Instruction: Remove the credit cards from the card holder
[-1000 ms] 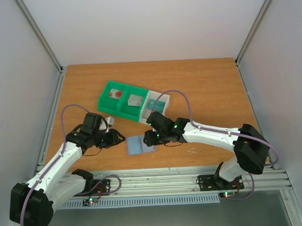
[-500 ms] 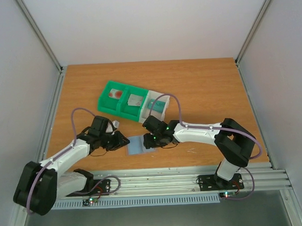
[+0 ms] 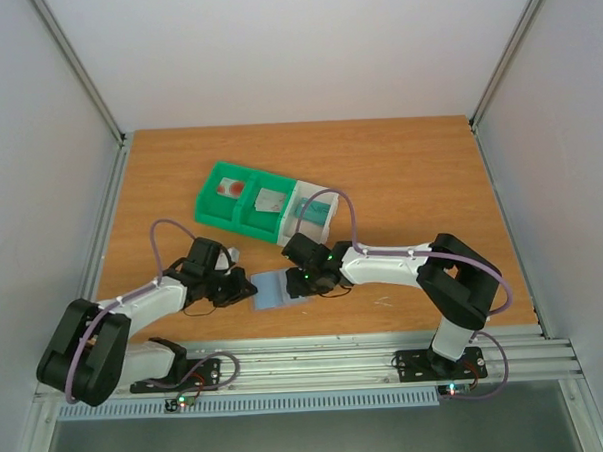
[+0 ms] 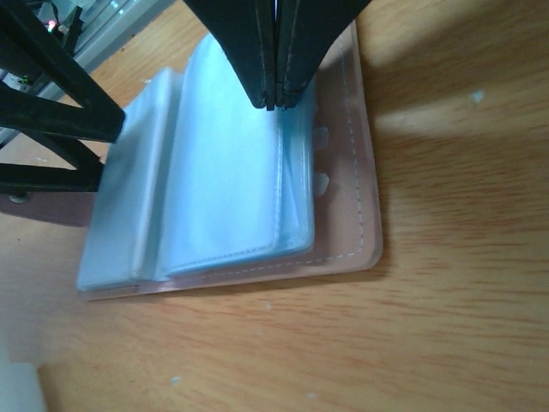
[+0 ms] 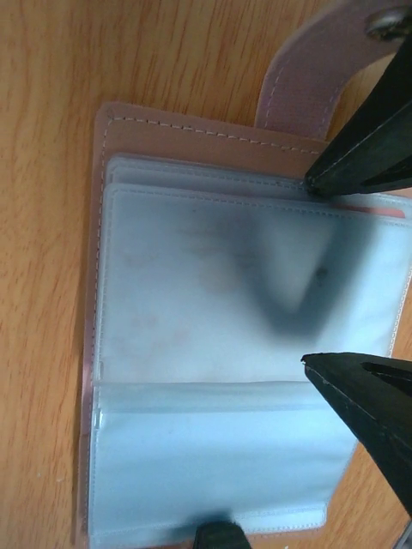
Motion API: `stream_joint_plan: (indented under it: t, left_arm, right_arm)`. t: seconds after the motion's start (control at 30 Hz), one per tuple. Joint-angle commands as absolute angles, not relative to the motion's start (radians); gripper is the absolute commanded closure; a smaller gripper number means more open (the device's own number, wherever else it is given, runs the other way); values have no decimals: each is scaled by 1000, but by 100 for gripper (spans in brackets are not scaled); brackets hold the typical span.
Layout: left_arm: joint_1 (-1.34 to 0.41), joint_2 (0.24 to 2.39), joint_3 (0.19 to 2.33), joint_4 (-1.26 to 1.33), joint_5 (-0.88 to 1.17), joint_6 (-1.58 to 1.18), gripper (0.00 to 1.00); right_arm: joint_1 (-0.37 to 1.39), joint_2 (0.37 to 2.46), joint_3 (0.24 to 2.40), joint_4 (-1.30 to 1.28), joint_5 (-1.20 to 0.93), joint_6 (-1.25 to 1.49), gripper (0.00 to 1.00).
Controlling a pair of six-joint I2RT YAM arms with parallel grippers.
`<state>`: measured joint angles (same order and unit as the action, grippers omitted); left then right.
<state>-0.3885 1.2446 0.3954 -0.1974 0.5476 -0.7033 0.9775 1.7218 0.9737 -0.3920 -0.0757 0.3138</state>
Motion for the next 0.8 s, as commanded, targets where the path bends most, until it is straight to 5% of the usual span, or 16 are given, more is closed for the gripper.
stream_joint_plan:
  t: [0.0,0.3,0.77]
  left_arm:
    - [-393,1286,364,-103,530,-697,98]
    - [-393,1243,346,-120,501,-705,95]
    - [-393,1243,322,-81,489,-733,91]
  right_arm:
    - [988,1739,991,-345,-96,298,50]
    - [988,1716,992,-328,-132,283,56]
    - [988,1668,995,-332,-179,280,51]
